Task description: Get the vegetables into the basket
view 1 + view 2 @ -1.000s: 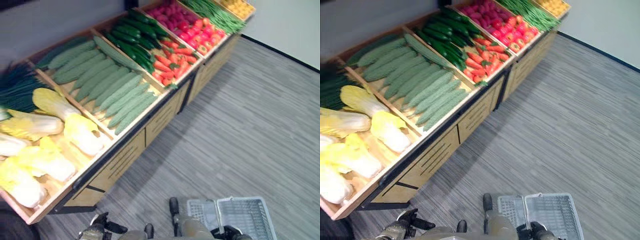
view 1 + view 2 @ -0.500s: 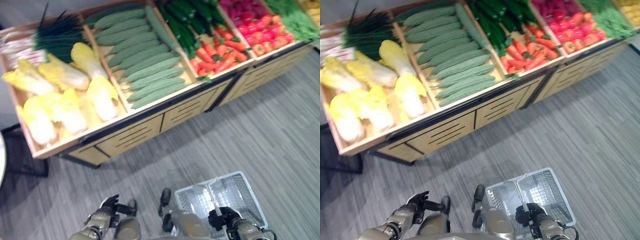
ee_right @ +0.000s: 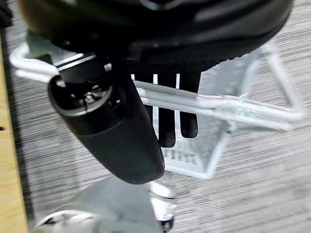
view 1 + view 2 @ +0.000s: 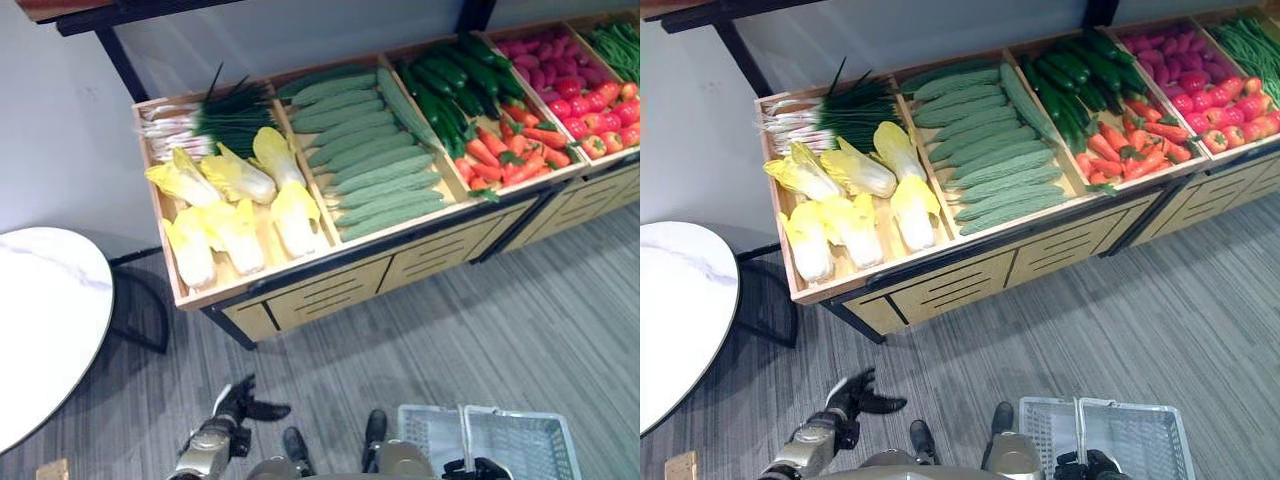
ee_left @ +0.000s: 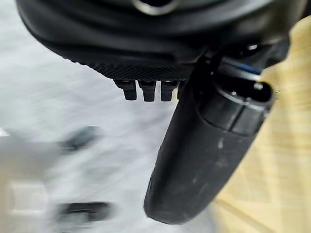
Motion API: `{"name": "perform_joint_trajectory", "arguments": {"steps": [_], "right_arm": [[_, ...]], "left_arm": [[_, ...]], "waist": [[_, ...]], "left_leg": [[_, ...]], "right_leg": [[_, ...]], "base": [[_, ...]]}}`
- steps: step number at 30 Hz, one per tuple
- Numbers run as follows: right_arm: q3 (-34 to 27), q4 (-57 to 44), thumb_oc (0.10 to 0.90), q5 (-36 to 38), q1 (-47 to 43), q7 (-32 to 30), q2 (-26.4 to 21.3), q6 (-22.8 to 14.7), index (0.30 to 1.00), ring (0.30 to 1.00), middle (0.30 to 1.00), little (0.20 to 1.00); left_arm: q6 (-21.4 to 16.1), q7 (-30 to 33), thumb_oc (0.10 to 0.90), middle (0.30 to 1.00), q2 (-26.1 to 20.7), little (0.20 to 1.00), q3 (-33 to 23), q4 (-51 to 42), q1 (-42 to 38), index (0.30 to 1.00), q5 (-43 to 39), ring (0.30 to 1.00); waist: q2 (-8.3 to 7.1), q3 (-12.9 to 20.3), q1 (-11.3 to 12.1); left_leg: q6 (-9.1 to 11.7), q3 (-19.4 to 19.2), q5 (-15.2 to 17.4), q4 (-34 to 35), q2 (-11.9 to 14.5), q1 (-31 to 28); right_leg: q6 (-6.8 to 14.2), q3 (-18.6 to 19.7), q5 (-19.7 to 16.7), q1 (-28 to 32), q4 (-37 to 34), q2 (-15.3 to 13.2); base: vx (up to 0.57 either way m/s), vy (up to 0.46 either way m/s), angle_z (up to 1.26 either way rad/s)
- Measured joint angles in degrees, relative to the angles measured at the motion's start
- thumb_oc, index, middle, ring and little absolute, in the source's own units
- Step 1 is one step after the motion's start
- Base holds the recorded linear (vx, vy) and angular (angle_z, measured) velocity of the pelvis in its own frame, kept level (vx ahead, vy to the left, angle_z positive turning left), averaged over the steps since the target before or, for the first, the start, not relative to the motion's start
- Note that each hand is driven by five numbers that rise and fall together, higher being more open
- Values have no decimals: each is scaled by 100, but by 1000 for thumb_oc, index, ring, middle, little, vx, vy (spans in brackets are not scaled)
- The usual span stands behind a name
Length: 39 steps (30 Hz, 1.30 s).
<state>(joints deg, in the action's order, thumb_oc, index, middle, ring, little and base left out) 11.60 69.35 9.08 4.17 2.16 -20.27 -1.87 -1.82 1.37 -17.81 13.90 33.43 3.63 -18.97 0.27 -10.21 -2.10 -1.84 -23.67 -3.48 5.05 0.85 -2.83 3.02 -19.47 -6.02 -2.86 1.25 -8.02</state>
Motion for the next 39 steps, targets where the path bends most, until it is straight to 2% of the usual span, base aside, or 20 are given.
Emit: {"name": "perform_joint_trajectory", "arguments": {"steps": [3, 5, 9, 12, 16, 19, 21, 22, 23, 26, 28, 29, 31, 34, 36, 37, 38, 39], "right_arm": [[-18, -131, 400, -42, 4, 21, 21, -12, 300, 300, 300, 300], [-14, -129, 400, -79, -27, 51, 46, -34, 300, 300, 300, 300], [-27, -25, 400, -226, 34, 51, 76, -38, 300, 300, 300, 300], [-39, -22, 400, -268, 55, 42, 44, -85, 300, 300, 300, 300], [-31, 2, 400, -275, 26, 43, 128, -93, 300, 300, 300, 300], [-7, 78, 400, -279, 17, 43, 147, -103, 300, 300, 300, 300], [1, 160, 400, -344, -52, 24, 127, -110, 300, 300, 300, 300], [-8, 167, 400, -383, -80, 3, 94, -112, 300, 300, 300, 300], [-9, 170, 400, -409, -94, -20, 35, -144, 300, 300, 300, 300], [-4, 161, 400, -420, 0, -48, -11, -201, 300, 300, 300, 300], [-10, 170, 400, -418, 52, -92, -53, -284, 300, 300, 300, 300], [-11, 193, 400, -419, 81, -110, -108, -309, 300, 300, 300, 300], [-29, 201, 400, -416, 165, -148, -234, -350, 300, 300, 300, 300], [-8, 206, 400, -419, 142, -153, -319, -344, 300, 300, 300, 300], [-12, 207, 400, -416, 101, -164, -365, -361, 300, 300, 300, 300], [-19, 195, 400, -418, 29, -190, -433, -398, 300, 300, 300, 300], [-11, 150, 400, -416, -70, -229, -500, -462, 300, 300, 300, 300], [-11, 153, 400, -416, -134, -238, -538, -472, 300, 300, 300, 300]], "left_arm": [[-216, -91, 900, 1000, -356, 1000, -190, -1514, 178, 1000, -334, 1000], [-418, -155, 900, 1000, -379, 1000, -466, -1930, 208, 1000, -477, 1000], [-379, -175, 900, 1000, -515, 1000, -652, -3056, 832, 1000, -595, 1000], [-338, -281, 900, 1000, -570, 1000, -649, -3510, 1102, 1000, -642, 1000], [-338, -244, 900, 1000, -670, 1000, -645, -3551, 833, 1000, -435, 1000], [-368, 45, 900, 1000, -1290, 1000, -663, -3429, 202, 1000, 590, 1000], [-374, 257, 900, 1000, -1984, 1000, -659, -2816, -570, 1000, 1516, 1000], [-372, 473, 900, 1000, -2122, 1000, -718, -2519, -879, 1000, 1793, 1000], [-372, 822, 900, 1000, -2409, 1000, -821, -2180, -1265, 1000, 2481, 1000], [-437, 1072, 900, 1000, -2965, 1000, -746, -2166, -1502, 1000, 3481, 1000], [-495, 1134, 900, 1000, -3876, 1000, -232, -2184, -1630, 1000, 4438, 1000], [-523, 1146, 900, 1000, -4080, 1000, -59, -2159, -1681, 1000, 4772, 1000], [-610, 1210, 900, 1000, -4224, 1000, 358, -2004, -1908, 1000, 5169, 1000], [-746, 1234, 900, 1000, -4293, 1000, 919, -1828, -2248, 1000, 5346, 1000], [-858, 1236, 900, 1000, -4369, 1000, 1493, -1633, -2584, 1000, 5388, 1000], [-937, 1228, 900, 1000, -4366, 1000, 1971, -1434, -2811, 1000, 5425, 1000], [-1029, 1234, 900, 1000, -4350, 1000, 2325, -1282, -2949, 1000, 5482, 1000], [-1045, 1234, 900, 1000, -4306, 1000, 2469, -1166, -3022, 1000, 5500, 1000]], "waist": [[-15, 15, 117], [9, 44, 179], [28, 206, 291], [10, 246, 296], [25, 297, 282], [40, 322, 230], [53, 345, 144], [88, 366, 105], [149, 400, -5], [232, 452, -51], [318, 461, -59], [383, 463, -76], [546, 521, -100], [655, 518, -157], [718, 490, -209], [832, 514, -269], [940, 461, -424], [997, 429, -453]], "left_leg": [[-26, 121, 35, 1, -49, -151], [5, 154, 68, 4, -48, -273], [74, 207, 123, 32, 4, -319], [88, 236, 110, 4, 12, -317], [90, 275, 96, 2, 16, -326], [99, 262, 98, 2, 28, -355], [112, 255, 89, 2, 40, -393], [113, 255, 89, 5, 42, -381], [118, 224, 94, 4, 38, -377], [132, 177, 103, 3, 38, -384], [133, 90, 103, 3, 41, -377], [135, 81, 105, 4, 37, -379], [156, 65, 119, 6, 25, -381], [179, 6, 134, 26, 38, -369], [192, -52, 144, 36, 38, -363], [206, -100, 158, 38, 27, -273], [185, -215, 140, 35, 16, -164], [183, -268, 139, 34, 10, -123]], "right_leg": [[86, 26, 38, 232, -62, -54], [131, 6, 26, 429, -193, -35], [156, -17, 21, 574, -345, 44], [154, -46, 20, 581, -374, 58], [152, -92, 19, 621, -414, 62], [152, -86, 20, 652, -432, 72], [151, -70, 21, 683, -434, 87], [152, -68, 22, 679, -432, 83], [148, -42, 11, 669, -463, 85], [137, 13, -10, 670, -535, 111], [122, 112, -67, 651, -622, 133], [123, 122, -68, 649, -619, 129], [126, 160, -68, 625, -622, 121], [131, 234, -78, 559, -635, 139], [160, 303, -78, 516, -649, 140], [186, 388, -108, 401, -648, 137], [182, 499, -173, 231, -648, 135], [164, 552, -210, 161, -649, 135]], "base": [[18, 22, 23], [13, 0, 5], [0, -22, 2], [18, -40, 6], [28, -43, 5], [50, -72, 0], [32, -64, -4], [35, -75, -9], [39, -69, -8], [29, -41, -12], [29, -27, -20], [35, -16, -16], [32, -13, -8], [18, 4, -13], [-9, 12, -22], [-34, 13, -40], [-34, 13, -46], [-17, 0, -33]]}}
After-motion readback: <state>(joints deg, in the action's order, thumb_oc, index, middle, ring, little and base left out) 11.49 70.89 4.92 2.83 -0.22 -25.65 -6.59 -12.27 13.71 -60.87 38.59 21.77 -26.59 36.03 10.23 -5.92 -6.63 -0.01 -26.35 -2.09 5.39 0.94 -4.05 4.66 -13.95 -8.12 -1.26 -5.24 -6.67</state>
